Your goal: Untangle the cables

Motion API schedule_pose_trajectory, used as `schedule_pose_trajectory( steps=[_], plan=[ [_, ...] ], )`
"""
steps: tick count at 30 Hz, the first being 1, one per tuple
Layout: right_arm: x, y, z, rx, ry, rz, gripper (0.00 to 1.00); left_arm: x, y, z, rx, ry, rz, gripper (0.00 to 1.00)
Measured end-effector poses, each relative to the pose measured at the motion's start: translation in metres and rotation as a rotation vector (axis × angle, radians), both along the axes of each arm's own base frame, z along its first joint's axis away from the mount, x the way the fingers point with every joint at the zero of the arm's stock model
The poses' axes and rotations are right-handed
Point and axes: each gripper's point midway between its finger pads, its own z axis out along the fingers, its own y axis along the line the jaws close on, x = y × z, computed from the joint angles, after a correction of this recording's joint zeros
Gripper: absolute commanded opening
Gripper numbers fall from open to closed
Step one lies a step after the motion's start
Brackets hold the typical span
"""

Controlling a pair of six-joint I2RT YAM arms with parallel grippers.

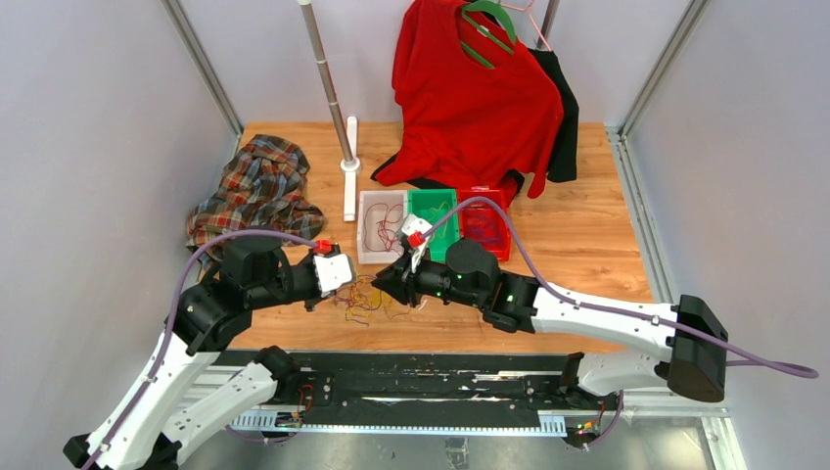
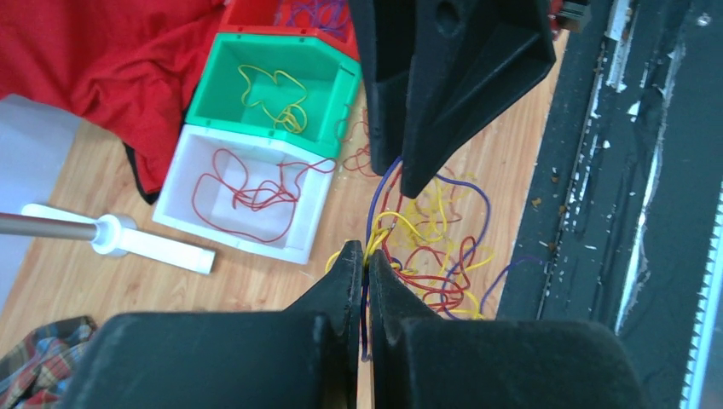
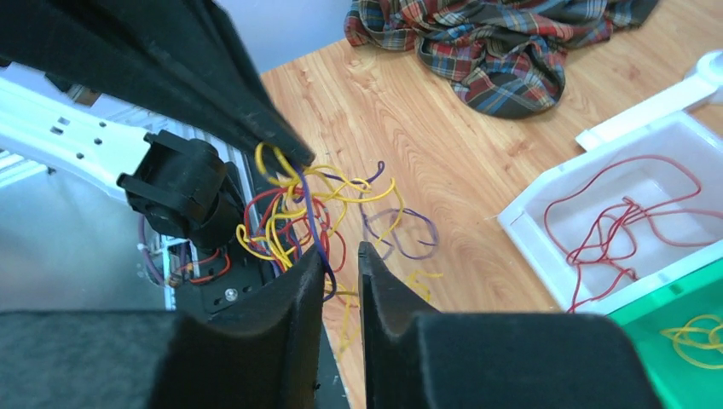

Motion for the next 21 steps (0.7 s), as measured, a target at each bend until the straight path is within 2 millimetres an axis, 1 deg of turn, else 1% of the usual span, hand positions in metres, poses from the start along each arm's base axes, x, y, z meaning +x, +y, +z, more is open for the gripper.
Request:
schedule_pose_trajectory(
  steps=[2, 4, 9, 10, 13, 17, 20, 21],
  plan=[
    [0.003, -0.001, -0.001, -0.002, 0.003, -0.017, 0.31, -0.004, 0.000, -0.001, 0.000, 0.015, -0.008, 0.01],
    [0.005, -0.001, -0.003, -0.005, 0.006, -0.036, 0.31, -0.007, -0.001, -0.003, -0.002, 0.034, -0.016, 0.01],
    [0.012, 0.001, -0.007, -0.008, 0.005, -0.086, 0.34, -0.009, -0.004, 0.002, -0.023, 0.063, -0.021, 0.01],
    [0.012, 0.002, -0.007, -0.005, 0.002, -0.094, 0.33, -0.010, -0.005, 0.003, -0.027, 0.066, -0.022, 0.01],
    [0.011, 0.008, -0.005, 0.008, -0.012, -0.120, 0.26, -0.011, -0.006, 0.007, -0.040, 0.074, -0.020, 0.00],
    [0.009, 0.012, -0.011, -0.007, -0.041, -0.177, 0.23, -0.012, -0.006, 0.012, -0.054, 0.081, -0.015, 0.01],
    [0.017, 0.009, -0.019, -0.033, -0.052, -0.262, 0.20, -0.013, -0.006, 0.020, -0.070, 0.076, -0.013, 0.01],
    [0.021, 0.007, -0.020, -0.038, -0.055, -0.290, 0.17, -0.014, -0.006, 0.023, -0.076, 0.073, -0.013, 0.01]
  ],
)
